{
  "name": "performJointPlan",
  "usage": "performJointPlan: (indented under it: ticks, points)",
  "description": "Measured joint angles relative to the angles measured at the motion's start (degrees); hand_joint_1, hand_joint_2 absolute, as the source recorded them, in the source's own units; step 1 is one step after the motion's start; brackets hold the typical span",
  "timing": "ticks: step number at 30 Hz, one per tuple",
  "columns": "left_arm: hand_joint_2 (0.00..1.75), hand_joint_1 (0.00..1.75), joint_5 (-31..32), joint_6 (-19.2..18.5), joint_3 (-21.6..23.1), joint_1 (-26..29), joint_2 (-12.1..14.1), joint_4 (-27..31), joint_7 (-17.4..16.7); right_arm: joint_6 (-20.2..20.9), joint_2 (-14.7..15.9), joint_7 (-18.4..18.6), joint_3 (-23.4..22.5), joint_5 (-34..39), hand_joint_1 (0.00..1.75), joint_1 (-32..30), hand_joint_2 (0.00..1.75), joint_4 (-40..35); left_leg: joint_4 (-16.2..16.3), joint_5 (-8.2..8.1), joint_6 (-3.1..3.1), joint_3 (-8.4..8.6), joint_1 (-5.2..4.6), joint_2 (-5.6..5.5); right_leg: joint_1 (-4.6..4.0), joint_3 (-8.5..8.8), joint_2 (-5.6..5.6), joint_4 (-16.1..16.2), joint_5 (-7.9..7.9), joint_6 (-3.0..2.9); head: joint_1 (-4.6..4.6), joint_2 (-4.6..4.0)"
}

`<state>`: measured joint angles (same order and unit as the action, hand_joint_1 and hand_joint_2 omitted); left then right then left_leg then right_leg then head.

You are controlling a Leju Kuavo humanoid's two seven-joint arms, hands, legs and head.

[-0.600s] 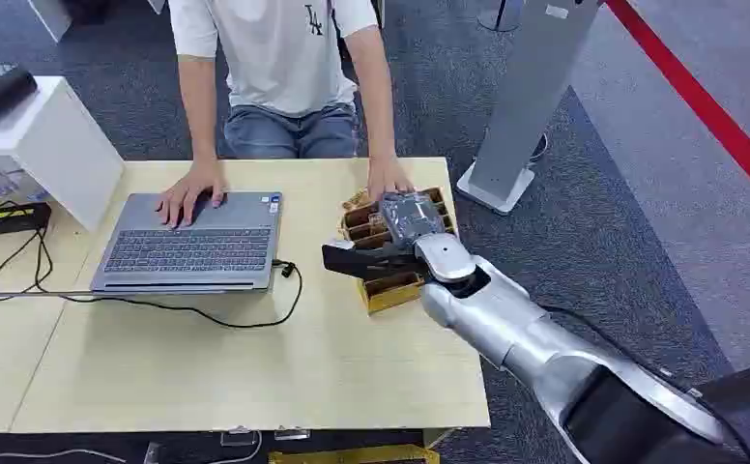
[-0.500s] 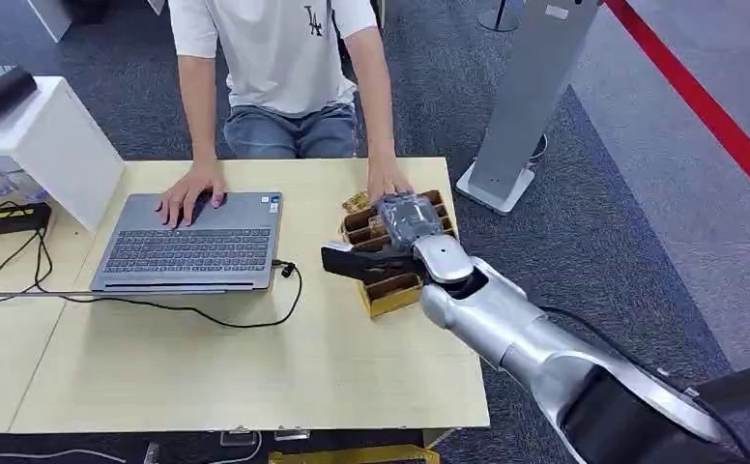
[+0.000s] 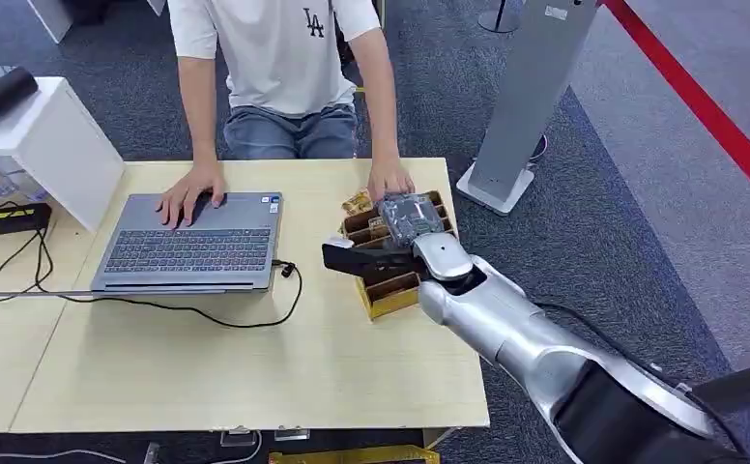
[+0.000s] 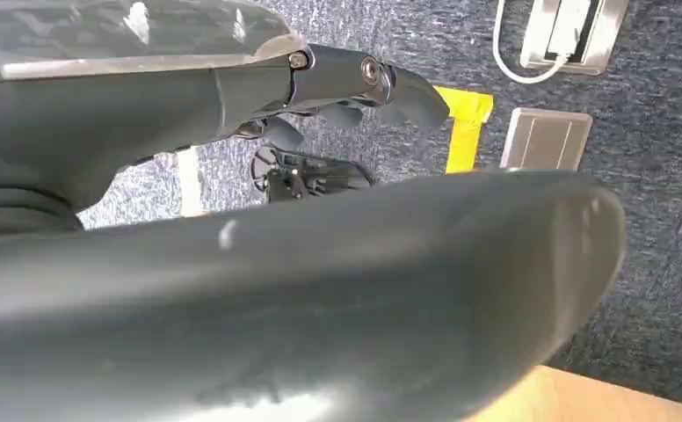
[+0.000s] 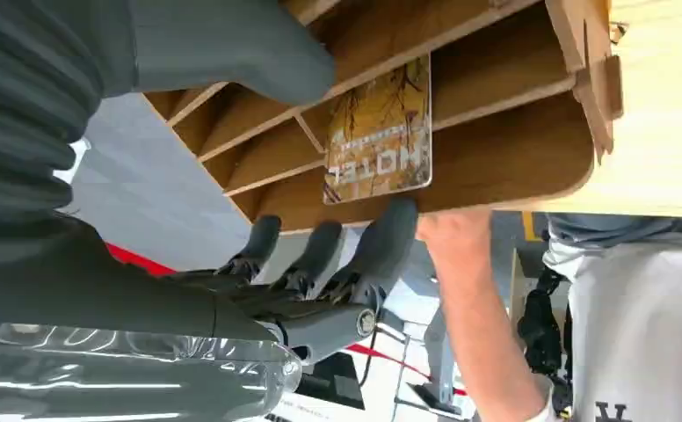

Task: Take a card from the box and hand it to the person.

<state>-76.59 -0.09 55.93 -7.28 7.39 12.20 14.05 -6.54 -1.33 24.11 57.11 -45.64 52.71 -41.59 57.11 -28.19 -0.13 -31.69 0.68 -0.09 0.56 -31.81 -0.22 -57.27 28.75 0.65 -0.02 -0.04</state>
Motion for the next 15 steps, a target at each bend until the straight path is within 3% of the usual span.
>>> performJointPlan:
  ticks: [15]
  points:
    - [0.00, 0.00, -0.3, 0.1, 0.0, 0.2, 0.0, 0.0, 0.0, -1.1, 0.0, 0.7, 0.0, 1.2, 0.73, 0.4, 1.75, -0.1, 0.0, 0.00, 0.00, -0.02, 0.00, 0.00, 0.00, -0.02, 0.00, 0.0, 0.00, 0.00, 0.00, 0.00]
